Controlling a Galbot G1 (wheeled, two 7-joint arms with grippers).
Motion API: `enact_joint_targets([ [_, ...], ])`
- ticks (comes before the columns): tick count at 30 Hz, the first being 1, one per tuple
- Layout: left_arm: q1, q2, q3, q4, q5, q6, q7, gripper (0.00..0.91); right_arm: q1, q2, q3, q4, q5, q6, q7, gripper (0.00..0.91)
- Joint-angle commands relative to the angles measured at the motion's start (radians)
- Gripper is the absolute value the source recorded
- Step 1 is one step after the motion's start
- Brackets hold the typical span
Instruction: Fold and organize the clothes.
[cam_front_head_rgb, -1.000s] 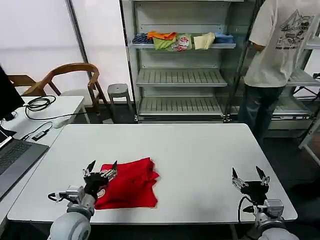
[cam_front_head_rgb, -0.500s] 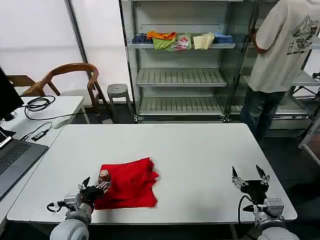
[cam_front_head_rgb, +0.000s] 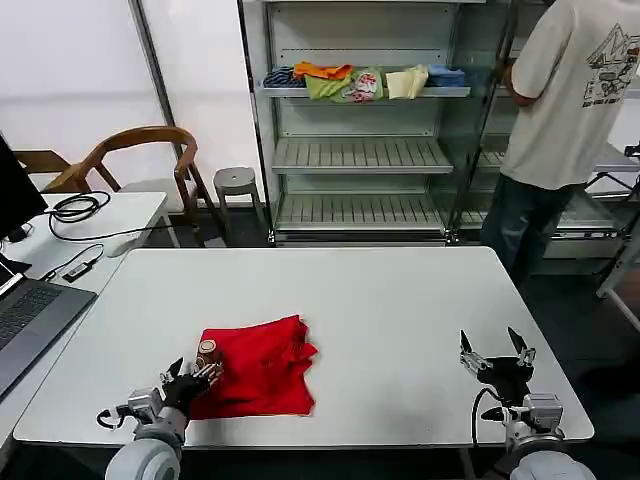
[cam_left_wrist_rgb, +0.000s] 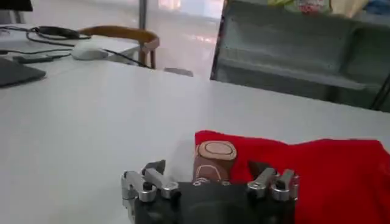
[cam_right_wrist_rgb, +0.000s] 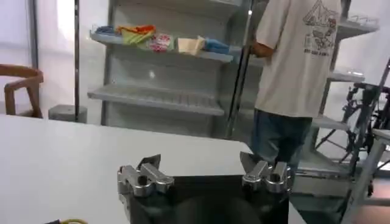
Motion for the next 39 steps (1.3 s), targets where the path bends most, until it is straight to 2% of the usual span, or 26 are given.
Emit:
enact_joint_targets([
  [1, 0.005, -0.010, 0.016, 0.021, -0.025, -0.024, -0.005, 0.907, 0.006, 0.003, -0.003, -0.004, -0.002, 0.000, 0.000, 0.907],
  [3, 0.000, -0.014, 0.017, 0.028, -0.024, -0.021, -0.006, 0.907, 0.005, 0.006, -0.004, -0.004, -0.002, 0.000, -0.001, 0.907],
  [4, -0.001, -0.015, 0.017, 0.030, -0.028, -0.021, -0.006, 0.060, 0.004, 0.006, -0.005, -0.004, -0.002, 0.000, -0.001, 0.907],
  [5, 0.001, -0.016, 0.018, 0.030, -0.032, -0.021, -0.008, 0.020, 0.003, 0.006, -0.005, -0.004, -0.002, 0.000, -0.001, 0.907],
  [18, 0.006, -0.034, 0.029, 0.033, -0.032, -0.029, -0.004, 0.020, 0.005, 0.001, -0.002, -0.012, 0.000, 0.003, -0.002, 0.907],
  [28, 0.006, -0.031, 0.020, 0.022, -0.029, -0.047, 0.068, 0.020, 0.007, -0.004, -0.006, -0.024, 0.000, 0.004, -0.003, 0.907],
  [31, -0.010, -0.002, -0.022, -0.044, -0.051, -0.019, 0.077, 0.010, 0.007, -0.009, -0.007, -0.025, 0.001, 0.005, -0.004, 0.907],
  [34, -0.023, 0.047, -0.088, -0.125, -0.092, 0.050, 0.068, 0.010, 0.013, -0.012, -0.008, -0.030, 0.004, 0.006, -0.004, 0.907],
  [36, -0.020, 0.115, -0.149, -0.165, -0.106, 0.103, 0.066, 0.010, 0.021, -0.015, -0.013, -0.033, 0.006, 0.006, -0.004, 0.907],
  [39, -0.005, 0.175, -0.241, -0.198, -0.181, 0.158, 0.074, 0.010, 0.032, -0.014, -0.024, -0.040, 0.007, 0.007, -0.004, 0.907],
])
